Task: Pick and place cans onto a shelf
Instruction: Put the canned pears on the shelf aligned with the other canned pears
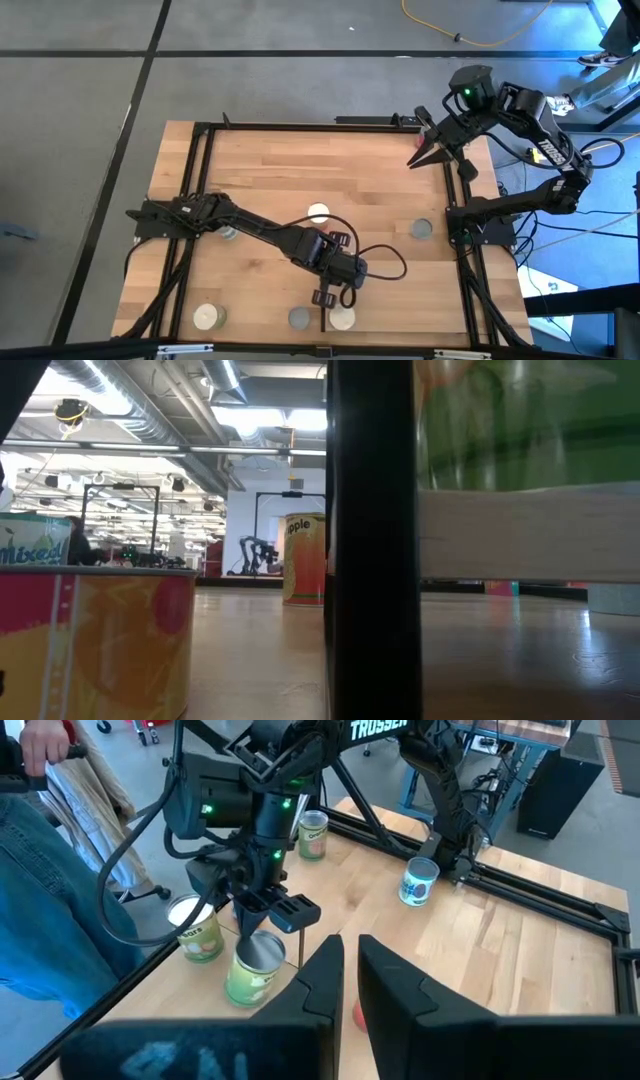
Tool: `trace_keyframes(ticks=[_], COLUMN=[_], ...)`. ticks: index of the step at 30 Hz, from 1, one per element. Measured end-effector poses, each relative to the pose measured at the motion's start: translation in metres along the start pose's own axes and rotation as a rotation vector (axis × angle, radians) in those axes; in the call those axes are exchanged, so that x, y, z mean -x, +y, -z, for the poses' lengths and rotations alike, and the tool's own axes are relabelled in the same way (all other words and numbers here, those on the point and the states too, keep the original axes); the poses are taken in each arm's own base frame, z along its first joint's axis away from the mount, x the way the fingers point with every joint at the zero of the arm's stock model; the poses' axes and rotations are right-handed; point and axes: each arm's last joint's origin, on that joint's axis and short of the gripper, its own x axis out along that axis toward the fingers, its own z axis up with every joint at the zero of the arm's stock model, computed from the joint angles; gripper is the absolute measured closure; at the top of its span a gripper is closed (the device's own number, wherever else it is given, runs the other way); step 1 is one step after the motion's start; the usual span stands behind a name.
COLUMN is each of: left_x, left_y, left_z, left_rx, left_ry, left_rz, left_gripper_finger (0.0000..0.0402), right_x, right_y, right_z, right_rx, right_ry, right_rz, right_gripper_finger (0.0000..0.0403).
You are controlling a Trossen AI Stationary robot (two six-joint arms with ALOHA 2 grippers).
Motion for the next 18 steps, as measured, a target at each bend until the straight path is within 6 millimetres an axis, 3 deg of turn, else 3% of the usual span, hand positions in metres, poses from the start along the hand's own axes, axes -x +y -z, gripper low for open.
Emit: trace_keyframes(ticks=[18], left_x=[0.0002], left_y=[-0.0026], left_z=[-0.0033], left_rx=[0.061], left_ry=[-0.035], left_rz=[0.018], left_gripper_finger=[0.0372], right_x=[0.0000], right_y=[0.0000], right_z=[0.0000], right_rx=[0.003], right_ry=[0.001], right_rz=[0.001], right_gripper_finger=[0.0366])
